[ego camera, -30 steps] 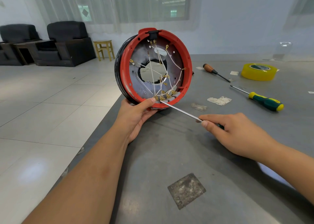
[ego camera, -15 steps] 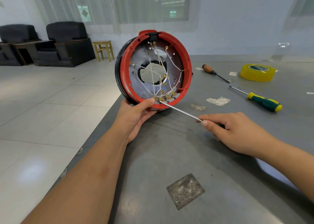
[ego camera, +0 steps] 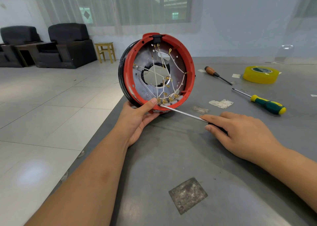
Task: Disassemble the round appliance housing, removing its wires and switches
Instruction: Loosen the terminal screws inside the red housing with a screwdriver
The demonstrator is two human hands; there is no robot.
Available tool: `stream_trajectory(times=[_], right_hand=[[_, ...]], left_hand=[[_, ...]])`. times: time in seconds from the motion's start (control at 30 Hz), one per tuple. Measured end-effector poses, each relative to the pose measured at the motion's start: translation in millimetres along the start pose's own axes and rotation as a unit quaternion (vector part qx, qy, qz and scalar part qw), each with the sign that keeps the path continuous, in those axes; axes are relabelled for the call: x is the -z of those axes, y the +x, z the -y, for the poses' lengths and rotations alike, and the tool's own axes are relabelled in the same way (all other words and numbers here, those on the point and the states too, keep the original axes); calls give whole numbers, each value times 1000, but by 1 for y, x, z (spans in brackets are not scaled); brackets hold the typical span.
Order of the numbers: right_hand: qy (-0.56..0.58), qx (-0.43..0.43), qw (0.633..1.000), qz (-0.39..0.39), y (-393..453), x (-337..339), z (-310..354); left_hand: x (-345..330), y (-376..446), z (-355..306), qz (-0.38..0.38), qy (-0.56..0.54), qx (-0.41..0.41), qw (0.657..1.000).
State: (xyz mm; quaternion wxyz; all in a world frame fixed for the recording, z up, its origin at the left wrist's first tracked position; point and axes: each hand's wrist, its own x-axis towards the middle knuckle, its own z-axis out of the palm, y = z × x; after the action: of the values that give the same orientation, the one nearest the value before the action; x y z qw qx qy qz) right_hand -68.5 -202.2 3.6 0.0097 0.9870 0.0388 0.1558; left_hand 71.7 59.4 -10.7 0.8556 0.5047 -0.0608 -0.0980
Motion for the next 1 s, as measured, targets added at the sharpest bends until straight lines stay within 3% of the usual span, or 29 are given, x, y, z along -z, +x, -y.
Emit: stream_trajectory(times=[0.27, 0.6, 1.0], right_hand=[[25, -7, 1000, 11, 2, -3, 6], [-33, -6, 999, -18, 1, -3, 8], [6, -13, 1000, -3, 2, -5, 6]], left_hand=[[0, 1, 2, 8, 19, -4, 1000], [-1, 0, 2, 9, 26, -5, 1000], [-1, 0, 2, 5, 20, -1, 1000]])
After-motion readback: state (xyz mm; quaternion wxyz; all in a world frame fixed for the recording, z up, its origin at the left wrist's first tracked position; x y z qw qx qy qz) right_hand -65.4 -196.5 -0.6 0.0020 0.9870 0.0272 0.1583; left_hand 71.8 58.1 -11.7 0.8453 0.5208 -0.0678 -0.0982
